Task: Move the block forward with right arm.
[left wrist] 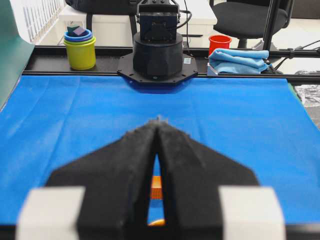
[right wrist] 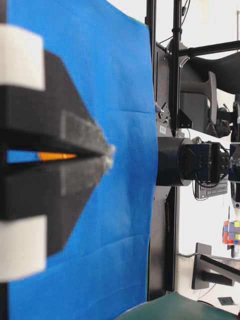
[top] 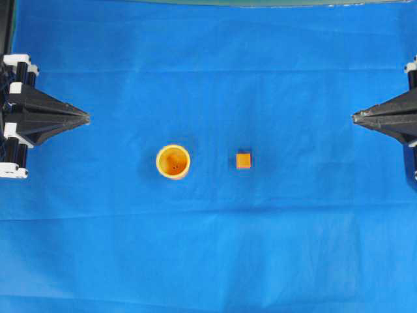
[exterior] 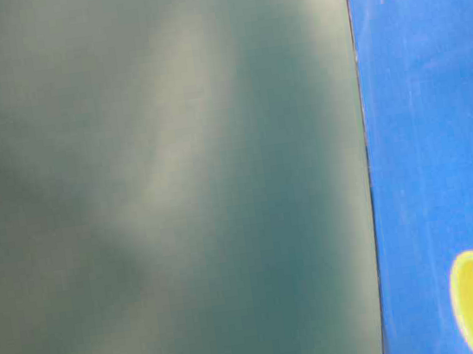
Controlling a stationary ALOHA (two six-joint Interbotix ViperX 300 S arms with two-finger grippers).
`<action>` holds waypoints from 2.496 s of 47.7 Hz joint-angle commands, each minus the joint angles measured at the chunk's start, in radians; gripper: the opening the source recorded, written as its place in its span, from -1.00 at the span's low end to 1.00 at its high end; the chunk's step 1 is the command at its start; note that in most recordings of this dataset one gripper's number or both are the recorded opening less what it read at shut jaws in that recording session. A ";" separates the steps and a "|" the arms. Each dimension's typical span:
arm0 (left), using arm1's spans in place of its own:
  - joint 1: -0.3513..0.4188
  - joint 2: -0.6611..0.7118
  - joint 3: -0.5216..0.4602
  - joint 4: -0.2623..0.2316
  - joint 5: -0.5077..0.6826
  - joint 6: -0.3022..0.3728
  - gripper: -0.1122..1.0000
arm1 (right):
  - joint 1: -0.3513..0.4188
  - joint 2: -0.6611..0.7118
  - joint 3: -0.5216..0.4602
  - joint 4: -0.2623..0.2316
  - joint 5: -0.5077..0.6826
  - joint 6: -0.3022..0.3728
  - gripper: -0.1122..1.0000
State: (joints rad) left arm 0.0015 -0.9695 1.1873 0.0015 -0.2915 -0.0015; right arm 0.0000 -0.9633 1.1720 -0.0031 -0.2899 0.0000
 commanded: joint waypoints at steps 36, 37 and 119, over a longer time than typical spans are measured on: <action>-0.002 0.012 -0.061 0.006 0.080 -0.005 -0.79 | -0.020 0.236 -0.371 0.003 0.537 0.095 -0.79; -0.002 0.012 -0.061 0.006 0.080 -0.005 -0.79 | -0.020 0.244 -0.376 0.003 0.538 0.095 -0.79; -0.002 0.012 -0.061 0.006 0.080 -0.005 -0.79 | -0.008 0.988 -0.629 -0.003 0.658 0.074 0.38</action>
State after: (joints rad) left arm 0.0015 -0.9664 1.1520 0.0061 -0.2086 -0.0046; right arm -0.0092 0.0169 0.5645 -0.0046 0.3820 0.0752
